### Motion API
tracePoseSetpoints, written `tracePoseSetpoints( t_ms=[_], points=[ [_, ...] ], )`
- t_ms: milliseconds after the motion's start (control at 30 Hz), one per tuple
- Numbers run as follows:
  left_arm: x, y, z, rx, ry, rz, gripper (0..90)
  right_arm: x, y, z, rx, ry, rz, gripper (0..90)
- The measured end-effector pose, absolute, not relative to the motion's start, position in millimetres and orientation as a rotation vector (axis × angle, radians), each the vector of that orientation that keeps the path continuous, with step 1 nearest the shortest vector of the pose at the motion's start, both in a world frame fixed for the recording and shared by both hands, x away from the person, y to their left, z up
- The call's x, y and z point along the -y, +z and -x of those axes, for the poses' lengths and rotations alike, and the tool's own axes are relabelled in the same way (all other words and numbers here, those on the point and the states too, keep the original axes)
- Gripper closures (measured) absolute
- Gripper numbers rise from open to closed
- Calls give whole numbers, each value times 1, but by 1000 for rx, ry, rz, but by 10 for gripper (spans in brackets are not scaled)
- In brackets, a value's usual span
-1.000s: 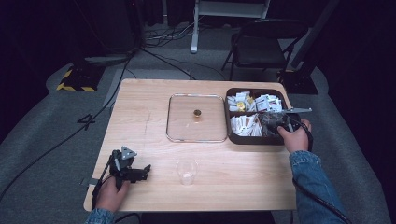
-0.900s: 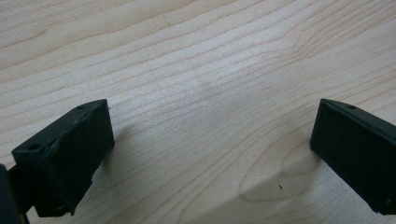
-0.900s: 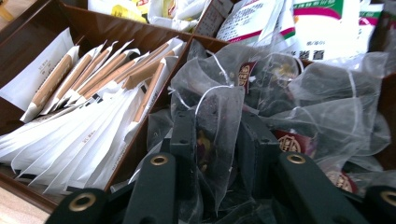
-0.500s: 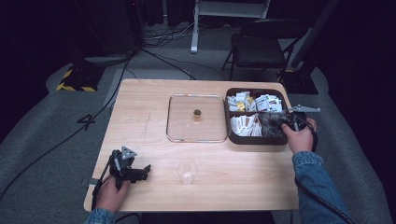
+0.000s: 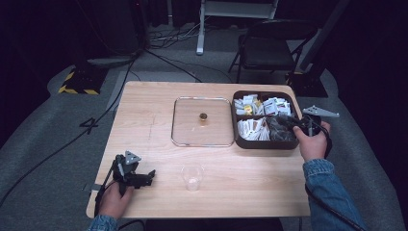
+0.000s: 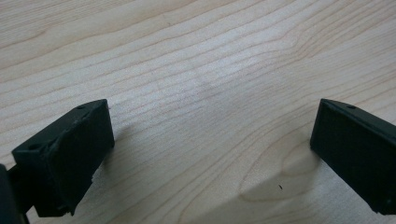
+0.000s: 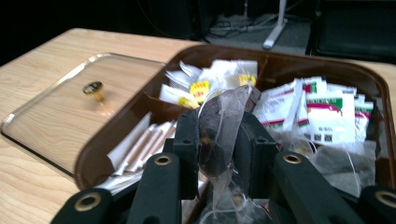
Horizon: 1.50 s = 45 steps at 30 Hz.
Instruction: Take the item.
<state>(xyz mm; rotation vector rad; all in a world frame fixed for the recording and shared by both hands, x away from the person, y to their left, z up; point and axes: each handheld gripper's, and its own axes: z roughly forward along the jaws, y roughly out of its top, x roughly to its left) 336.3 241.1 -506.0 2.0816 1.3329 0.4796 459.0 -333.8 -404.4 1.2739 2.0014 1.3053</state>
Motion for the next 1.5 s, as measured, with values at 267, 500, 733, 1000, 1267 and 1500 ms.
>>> tracePoseSetpoints(
  t_ms=[267, 500, 733, 1000, 1267, 1500],
  points=[
    [-241, -506, -336, -1334, 478, -2082, 0, 328, -393, -450, -1996, 1340, -1213, 721],
    [-241, -506, -336, -1333, 480, -2082, 0, 315, -382, -440, -2028, 1372, -1141, 720],
    [-241, -506, -336, -1334, 478, -2081, 0, 298, -371, -430, -2063, 1414, -1085, 720],
    [-242, -506, -335, -1330, 476, -2083, 0, 270, -359, -413, -2138, 1459, -985, 720],
    [-245, -506, -330, -1334, 483, -2087, 0, 237, -349, -396, -2223, 1505, -858, 720],
    [-245, -506, -328, -1346, 479, -2078, 0, 213, -345, -387, -2285, 1532, -801, 720]
  ],
)
